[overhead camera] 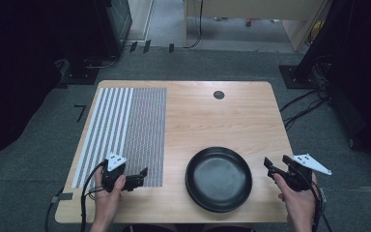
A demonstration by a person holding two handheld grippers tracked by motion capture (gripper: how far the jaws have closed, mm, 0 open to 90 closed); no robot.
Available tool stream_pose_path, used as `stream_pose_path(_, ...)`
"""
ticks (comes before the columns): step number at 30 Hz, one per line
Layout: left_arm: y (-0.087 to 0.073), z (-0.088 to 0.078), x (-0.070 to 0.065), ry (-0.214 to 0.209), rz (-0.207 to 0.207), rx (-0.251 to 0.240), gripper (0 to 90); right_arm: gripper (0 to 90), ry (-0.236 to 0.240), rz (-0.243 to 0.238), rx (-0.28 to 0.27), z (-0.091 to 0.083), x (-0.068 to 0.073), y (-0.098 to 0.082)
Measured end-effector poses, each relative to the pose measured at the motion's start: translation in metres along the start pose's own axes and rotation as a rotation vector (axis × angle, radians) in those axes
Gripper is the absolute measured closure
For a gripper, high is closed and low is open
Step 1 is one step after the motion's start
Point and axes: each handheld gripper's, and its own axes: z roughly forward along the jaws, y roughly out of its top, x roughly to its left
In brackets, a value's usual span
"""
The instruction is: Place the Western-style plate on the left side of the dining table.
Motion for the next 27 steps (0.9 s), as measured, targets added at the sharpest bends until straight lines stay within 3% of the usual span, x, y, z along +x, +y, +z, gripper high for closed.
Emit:
stream_pose_path(5, 0.008, 0.009, -0.021, -0.043, 0.029, 0.0, 9.0, 30.8, 0.01, 0.021, 0.019, 0.003, 0.002, 0.007)
stream_pose_path(11, 0.015, 0.02, -0.044, -0.078, 0.063, 0.0, 9.0, 34.1, 0.007, 0.032, 0.004, 0.004, 0.005, 0.013)
stream_pose_path(17, 0.023, 0.027, -0.056, -0.103, 0.057, -0.013, 9.0, 49.0, 0.029, -0.01, -0.014, 0.004, 0.015, 0.009)
stream_pose_path(23, 0.025, 0.033, -0.067, -0.122, 0.055, -0.017, 9.0, 59.8, 0.074, 0.065, -0.002, 0.006, 0.017, 0.002)
stream_pose_path(27, 0.026, 0.037, -0.073, -0.135, 0.055, -0.017, 9.0, 62.5, 0.107, 0.076, 0.025, 0.008, 0.018, -0.004)
